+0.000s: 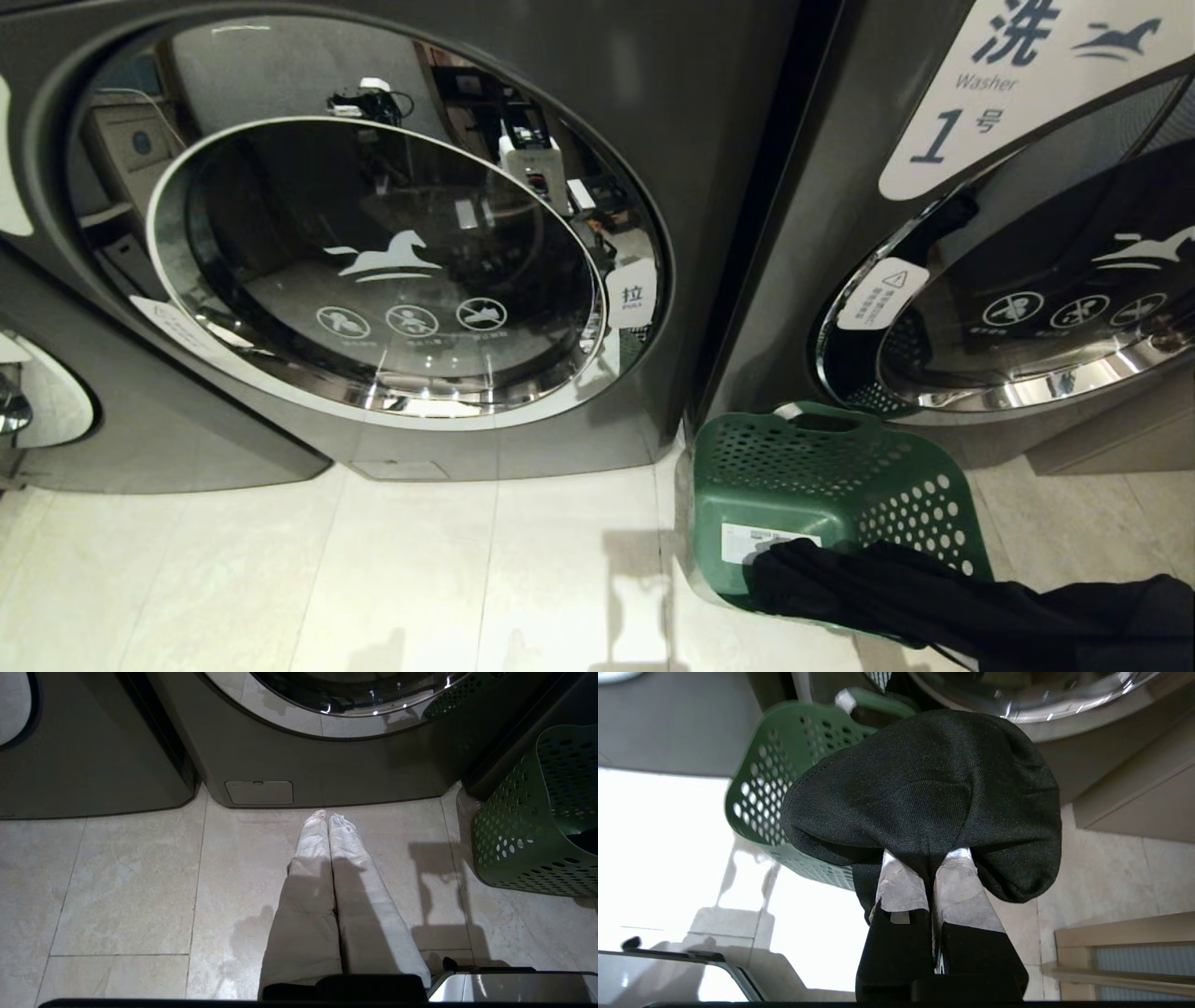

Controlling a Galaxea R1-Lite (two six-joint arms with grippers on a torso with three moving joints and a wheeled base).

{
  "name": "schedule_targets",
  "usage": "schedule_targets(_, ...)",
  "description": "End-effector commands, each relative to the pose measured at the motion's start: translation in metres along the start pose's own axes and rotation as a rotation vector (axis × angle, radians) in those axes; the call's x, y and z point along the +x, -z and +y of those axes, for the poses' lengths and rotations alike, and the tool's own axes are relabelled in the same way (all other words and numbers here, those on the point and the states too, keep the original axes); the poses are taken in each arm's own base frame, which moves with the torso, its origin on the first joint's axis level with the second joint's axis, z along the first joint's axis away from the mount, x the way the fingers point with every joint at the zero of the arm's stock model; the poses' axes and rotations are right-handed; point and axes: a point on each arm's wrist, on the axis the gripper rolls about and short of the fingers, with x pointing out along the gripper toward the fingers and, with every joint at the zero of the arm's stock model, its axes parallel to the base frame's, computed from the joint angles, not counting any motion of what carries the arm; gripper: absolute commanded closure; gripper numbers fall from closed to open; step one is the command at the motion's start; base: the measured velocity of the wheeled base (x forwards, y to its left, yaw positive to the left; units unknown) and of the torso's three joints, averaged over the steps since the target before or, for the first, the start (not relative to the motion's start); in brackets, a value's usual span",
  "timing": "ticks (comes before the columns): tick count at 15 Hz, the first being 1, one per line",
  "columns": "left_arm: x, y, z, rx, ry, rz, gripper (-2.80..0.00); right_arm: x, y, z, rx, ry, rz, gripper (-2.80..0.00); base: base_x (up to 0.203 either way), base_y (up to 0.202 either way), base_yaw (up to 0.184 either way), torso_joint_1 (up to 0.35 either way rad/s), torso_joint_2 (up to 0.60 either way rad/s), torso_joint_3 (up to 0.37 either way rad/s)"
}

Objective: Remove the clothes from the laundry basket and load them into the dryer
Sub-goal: Take the clothes out of the basket, then put the clothes in the dryer

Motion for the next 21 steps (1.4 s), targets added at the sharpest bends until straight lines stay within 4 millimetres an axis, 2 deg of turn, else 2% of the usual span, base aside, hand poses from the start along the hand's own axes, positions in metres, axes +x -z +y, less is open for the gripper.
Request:
schedule_targets(1,-0.0001,0.0000,0.0000,0.000,0.000,0.000,0.00,0.0002,-0.0001,0.0000,-0.001,-0.001,0.002,0.00,0.000,0.000,0.000,0.083,-0.45,-0.173)
schedule_targets(11,-0.0001,0.0000,0.0000,0.000,-0.001,0.000,0.00,0.0002,-0.0001,0.0000,-0.001,-0.001,0.002,0.00,0.000,0.000,0.000,0.131,-0.47,-0.138)
schedule_targets(21,0.0001,0.0003,0.0000,-0.003,-0.001,0.001,0.00,0.0002,-0.0001,0.0000,0.000,-0.001,0.002,0.00,0.000,0.000,0.000,0.206,-0.52,-0.134)
